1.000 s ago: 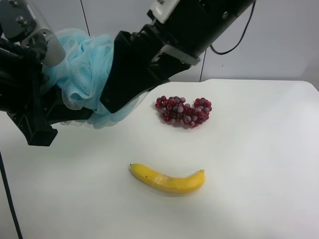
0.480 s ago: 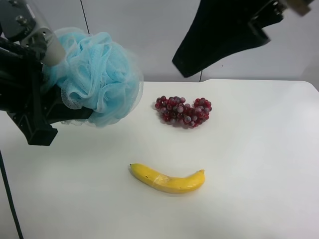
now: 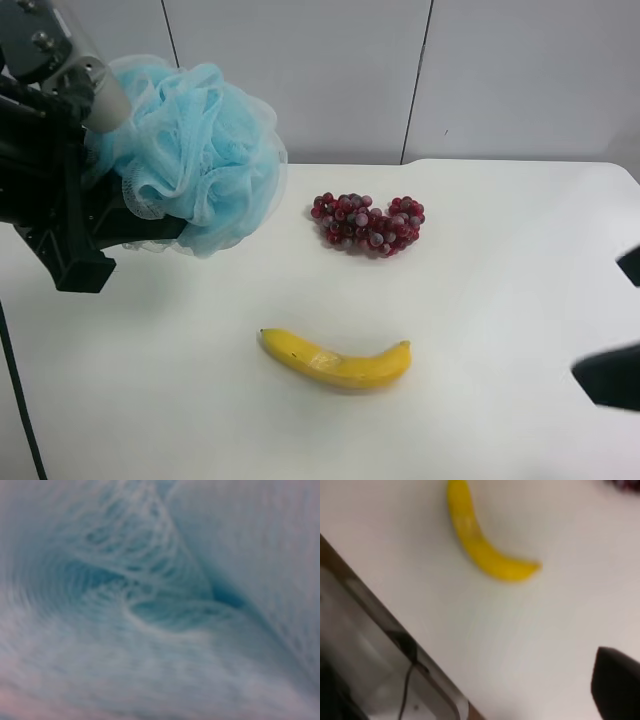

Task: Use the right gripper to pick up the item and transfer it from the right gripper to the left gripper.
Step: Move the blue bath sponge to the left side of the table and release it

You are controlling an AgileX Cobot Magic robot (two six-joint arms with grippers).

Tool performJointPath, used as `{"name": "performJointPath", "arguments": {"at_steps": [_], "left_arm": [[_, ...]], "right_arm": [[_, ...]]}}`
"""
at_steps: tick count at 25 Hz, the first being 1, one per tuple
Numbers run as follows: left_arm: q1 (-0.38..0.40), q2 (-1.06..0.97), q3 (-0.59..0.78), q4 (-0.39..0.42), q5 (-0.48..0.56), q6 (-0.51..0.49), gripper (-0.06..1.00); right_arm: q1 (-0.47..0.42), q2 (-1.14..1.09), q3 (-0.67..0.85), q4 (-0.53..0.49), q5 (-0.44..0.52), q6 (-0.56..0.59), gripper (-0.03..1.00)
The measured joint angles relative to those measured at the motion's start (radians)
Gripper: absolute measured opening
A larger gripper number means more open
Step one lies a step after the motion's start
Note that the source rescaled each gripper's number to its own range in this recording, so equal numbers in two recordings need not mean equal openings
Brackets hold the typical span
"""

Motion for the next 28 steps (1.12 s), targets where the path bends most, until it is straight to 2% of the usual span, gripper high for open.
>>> {"name": "performJointPath", "arguments": {"at_steps": [6,9,14,23,25,28], "left_arm": [[0.0,0.0,0.0,0.0,0.0,0.0,0.02],[0.0,0.0,0.0,0.0,0.0,0.0,0.02],[0.0,0.0,0.0,0.0,0.0,0.0,0.02],[0.0,0.0,0.0,0.0,0.0,0.0,0.02],[0.0,0.0,0.0,0.0,0.0,0.0,0.02],[0.0,0.0,0.0,0.0,0.0,0.0,0.02]], "right_arm": [[0.001,-0.309,0.23,-0.064,-0.132,0.07,1.0],[0.001,-0.429,0.288,-0.089,-0.147,0.088,1.0],[0.001,-0.538,0.306,-0.098,-0.147,0.096,1.0],[0.0,-0.546,0.306,-0.098,-0.147,0.096,1.0],[-0.024,-0.55,0.306,-0.097,-0.147,0.096,1.0],[-0.124,-0.583,0.306,-0.097,-0.148,0.096,1.0]]}}
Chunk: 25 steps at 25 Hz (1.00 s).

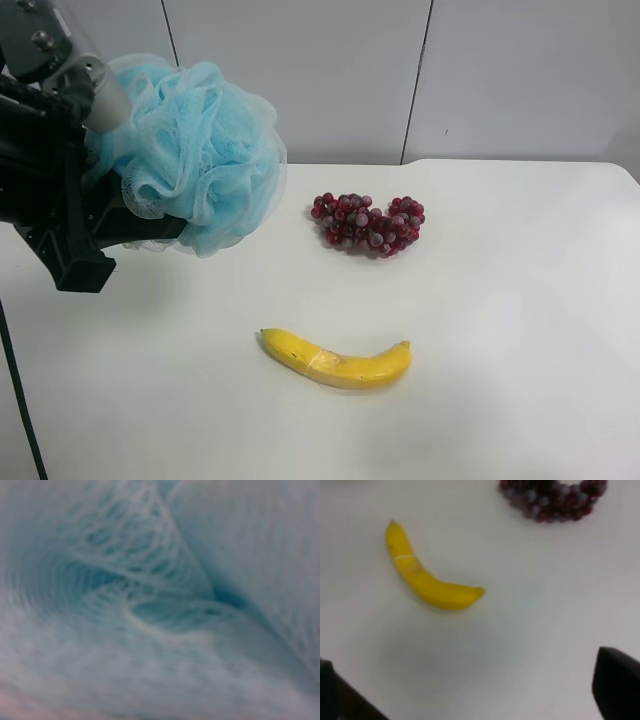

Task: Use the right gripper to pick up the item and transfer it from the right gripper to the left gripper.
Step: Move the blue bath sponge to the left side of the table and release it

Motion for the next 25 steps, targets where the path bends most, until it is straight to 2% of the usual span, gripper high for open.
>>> {"name": "performJointPath", "arguments": {"at_steps": [6,11,13,18,22,25], "left_arm": [[0.0,0.0,0.0,0.0,0.0,0.0,0.01],[0.0,0.0,0.0,0.0,0.0,0.0,0.01],[0.0,0.001,0.0,0.0,0.0,-0.007,0.01],[0.0,0.056,-0.001,0.01,-0.011,-0.089,0.01],[0.0,0.183,-0.052,0.06,0.006,-0.158,0.01],[0.0,0.297,-0.141,0.128,0.038,-0.228,0.01]], "right_arm": [[-0.296,-0.108,0.0,0.0,0.0,0.0,1.0],[-0.474,-0.109,0.0,0.0,0.0,0.0,1.0],[-0.501,-0.109,0.0,0.0,0.0,0.0,1.0],[-0.505,-0.109,0.0,0.0,0.0,0.0,1.0],[-0.505,-0.109,0.0,0.0,0.0,0.0,1.0],[-0.505,-0.109,0.0,0.0,0.0,0.0,1.0]]}}
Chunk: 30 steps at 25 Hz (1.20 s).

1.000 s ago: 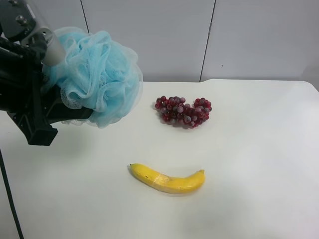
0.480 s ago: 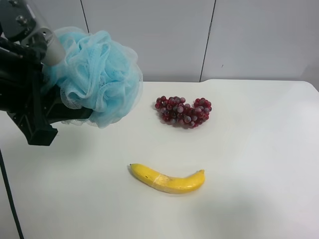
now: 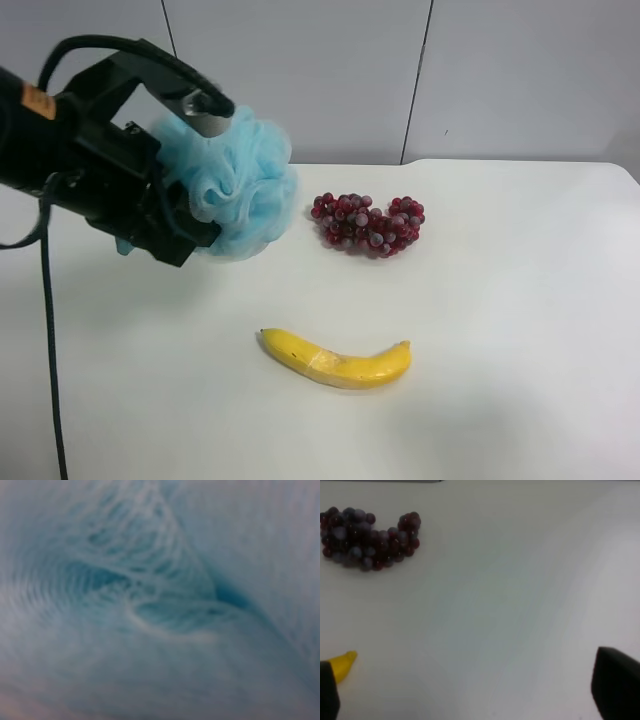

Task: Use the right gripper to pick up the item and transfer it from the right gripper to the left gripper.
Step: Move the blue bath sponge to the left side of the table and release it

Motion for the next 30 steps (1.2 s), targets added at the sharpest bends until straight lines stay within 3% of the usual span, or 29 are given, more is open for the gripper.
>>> {"name": "performJointPath", "arguments": {"at_steps": [5,16,22,24,28,30], "left_arm": [[0.045,0.175,-0.132,0.116,0.062,-0.12,0.01],[0.384,0.433,-0.185,0.144,0.092,-0.149,0.0],[0.43,0.491,-0.186,0.158,0.082,-0.149,0.0],[0.43,0.491,-0.186,0.166,0.07,-0.149,0.12],[0.428,0.491,-0.186,0.169,0.066,-0.161,0.81],[0.428,0.49,-0.186,0.169,0.066,-0.169,0.94]], "right_arm": [[0.0,0.0,0.0,0.0,0.0,0.0,1.0],[0.0,0.0,0.0,0.0,0.0,0.0,1.0],[0.0,0.0,0.0,0.0,0.0,0.0,1.0],[0.0,0.0,0.0,0.0,0.0,0.0,1.0],[0.0,0.0,0.0,0.0,0.0,0.0,1.0],[0.0,0.0,0.0,0.0,0.0,0.0,1.0]]}}
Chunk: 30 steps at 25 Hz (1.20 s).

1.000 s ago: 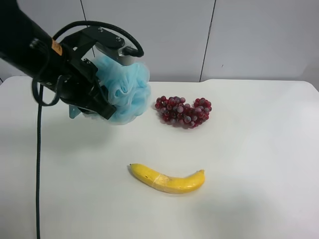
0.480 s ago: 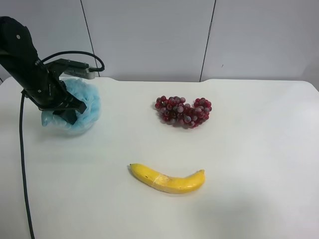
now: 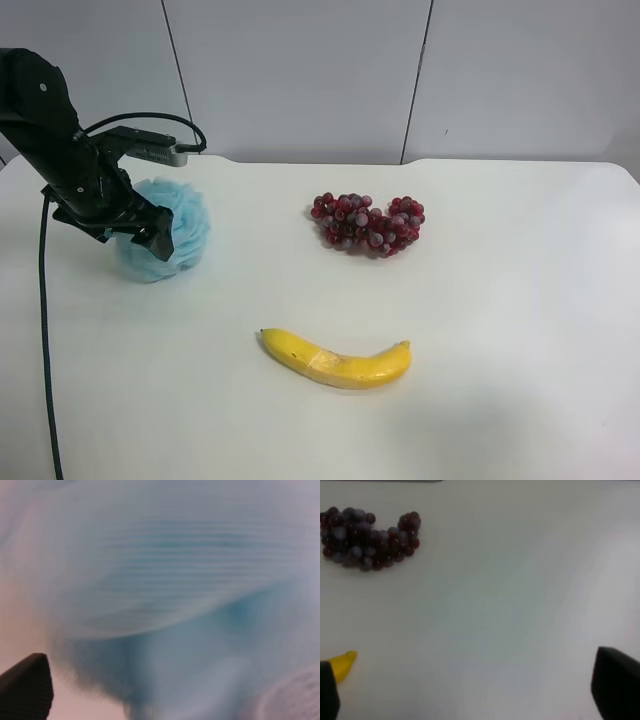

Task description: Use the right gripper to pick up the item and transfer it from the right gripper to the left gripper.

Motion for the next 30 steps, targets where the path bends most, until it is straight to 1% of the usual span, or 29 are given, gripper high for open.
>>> {"name": "performJointPath", "arguments": {"at_steps": [2,6,8,14,17,20,21,23,26,30], "left_arm": [[-0.001,-0.016,0.0,0.001,0.001,-0.003,0.98],[-0.001,-0.121,0.0,0.001,0.01,-0.004,0.99],[-0.001,-0.189,-0.001,0.001,0.038,-0.004,0.99],[-0.001,-0.422,-0.001,0.002,0.201,-0.01,0.99],[-0.001,-0.566,-0.001,0.002,0.286,-0.03,0.99],[-0.001,-0.709,0.005,0.003,0.393,-0.04,1.0],[-0.001,-0.755,0.016,0.004,0.412,-0.045,1.0],[-0.001,-0.878,0.074,0.005,0.436,-0.072,1.0],[-0.001,-1.058,0.209,0.005,0.446,-0.131,1.0],[-0.001,-1.301,0.392,0.005,0.455,-0.153,1.0]], "right_arm": [[0.0,0.0,0.0,0.0,0.0,0.0,1.0],[0.0,0.0,0.0,0.0,0.0,0.0,1.0],[0.0,0.0,0.0,0.0,0.0,0.0,1.0],[0.0,0.0,0.0,0.0,0.0,0.0,1.0],[0.0,0.0,0.0,0.0,0.0,0.0,1.0],[0.0,0.0,0.0,0.0,0.0,0.0,1.0],[0.0,0.0,0.0,0.0,0.0,0.0,1.0],[0.0,0.0,0.0,0.0,0.0,0.0,1.0],[0.0,0.0,0.0,0.0,0.0,0.0,1.0],[0.0,0.0,0.0,0.0,0.0,0.0,1.0]]}}
